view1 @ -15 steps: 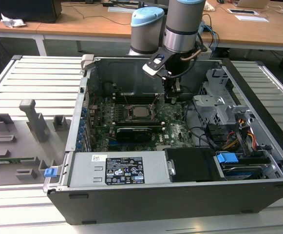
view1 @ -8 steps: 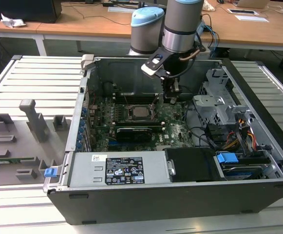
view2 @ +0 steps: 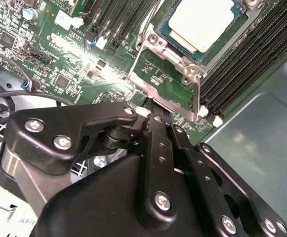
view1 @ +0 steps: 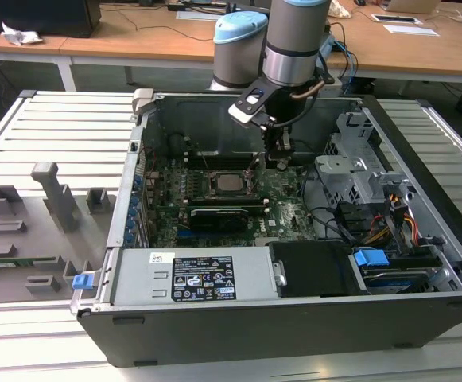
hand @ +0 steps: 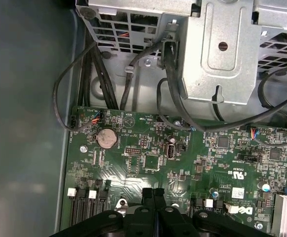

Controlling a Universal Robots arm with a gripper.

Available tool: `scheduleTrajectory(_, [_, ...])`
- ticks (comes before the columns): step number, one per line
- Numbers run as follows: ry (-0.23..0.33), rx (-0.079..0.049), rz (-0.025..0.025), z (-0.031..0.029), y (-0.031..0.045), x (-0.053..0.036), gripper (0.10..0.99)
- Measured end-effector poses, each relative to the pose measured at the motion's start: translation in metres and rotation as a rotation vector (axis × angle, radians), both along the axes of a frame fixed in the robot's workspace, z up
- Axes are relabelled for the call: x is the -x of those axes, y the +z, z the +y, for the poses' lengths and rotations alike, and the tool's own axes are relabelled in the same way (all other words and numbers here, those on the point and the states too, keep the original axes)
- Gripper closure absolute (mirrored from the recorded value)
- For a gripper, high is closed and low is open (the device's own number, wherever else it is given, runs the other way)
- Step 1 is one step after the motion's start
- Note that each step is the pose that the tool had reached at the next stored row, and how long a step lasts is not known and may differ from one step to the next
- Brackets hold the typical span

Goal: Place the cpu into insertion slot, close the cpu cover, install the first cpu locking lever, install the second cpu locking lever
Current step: 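Close the cpu cover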

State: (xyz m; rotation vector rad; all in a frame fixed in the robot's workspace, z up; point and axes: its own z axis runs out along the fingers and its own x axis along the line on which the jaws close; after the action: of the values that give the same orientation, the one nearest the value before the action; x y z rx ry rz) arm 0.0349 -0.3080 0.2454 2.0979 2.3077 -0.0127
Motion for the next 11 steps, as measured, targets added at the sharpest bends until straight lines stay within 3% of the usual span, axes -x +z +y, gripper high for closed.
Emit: scheduleTrajectory(11, [0.0,0.0,0.0,0.0,0.0,0.0047,0.98])
